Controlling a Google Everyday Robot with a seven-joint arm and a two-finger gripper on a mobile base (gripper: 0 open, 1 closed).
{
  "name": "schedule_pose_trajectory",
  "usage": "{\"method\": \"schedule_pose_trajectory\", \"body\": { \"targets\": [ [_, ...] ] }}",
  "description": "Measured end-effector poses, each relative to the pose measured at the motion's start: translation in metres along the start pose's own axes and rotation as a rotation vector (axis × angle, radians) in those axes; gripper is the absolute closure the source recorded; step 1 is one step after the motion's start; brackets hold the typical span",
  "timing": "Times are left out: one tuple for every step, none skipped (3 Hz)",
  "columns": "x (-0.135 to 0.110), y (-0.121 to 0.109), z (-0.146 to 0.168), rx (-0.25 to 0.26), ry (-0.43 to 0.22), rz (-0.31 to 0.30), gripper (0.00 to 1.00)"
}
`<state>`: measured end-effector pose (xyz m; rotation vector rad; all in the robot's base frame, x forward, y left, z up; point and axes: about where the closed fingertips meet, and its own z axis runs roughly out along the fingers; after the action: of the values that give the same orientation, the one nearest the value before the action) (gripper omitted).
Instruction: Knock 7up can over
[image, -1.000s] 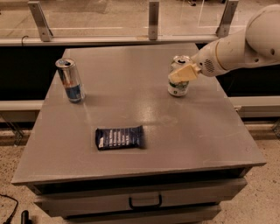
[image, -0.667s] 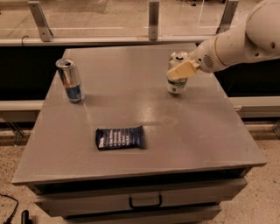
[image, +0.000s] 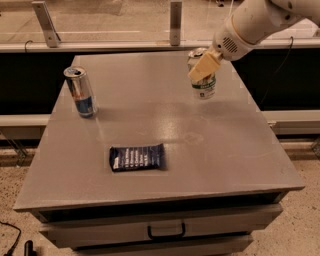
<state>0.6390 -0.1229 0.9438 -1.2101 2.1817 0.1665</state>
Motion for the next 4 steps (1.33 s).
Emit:
{"method": "schedule_pose_trajectory", "body": {
  "targets": [
    [-0.004,0.005,-0.003,-0.030,0.142,-0.059,1.00],
    [0.006,0.019,0.001,-0.090,0.284,-0.105,1.00],
    [0.021,0.033,0.011,-0.145,0.412,-0.160,1.00],
    [0.026,0.043,0.020,-0.185,0.491,-0.224,0.85]
  ]
}}
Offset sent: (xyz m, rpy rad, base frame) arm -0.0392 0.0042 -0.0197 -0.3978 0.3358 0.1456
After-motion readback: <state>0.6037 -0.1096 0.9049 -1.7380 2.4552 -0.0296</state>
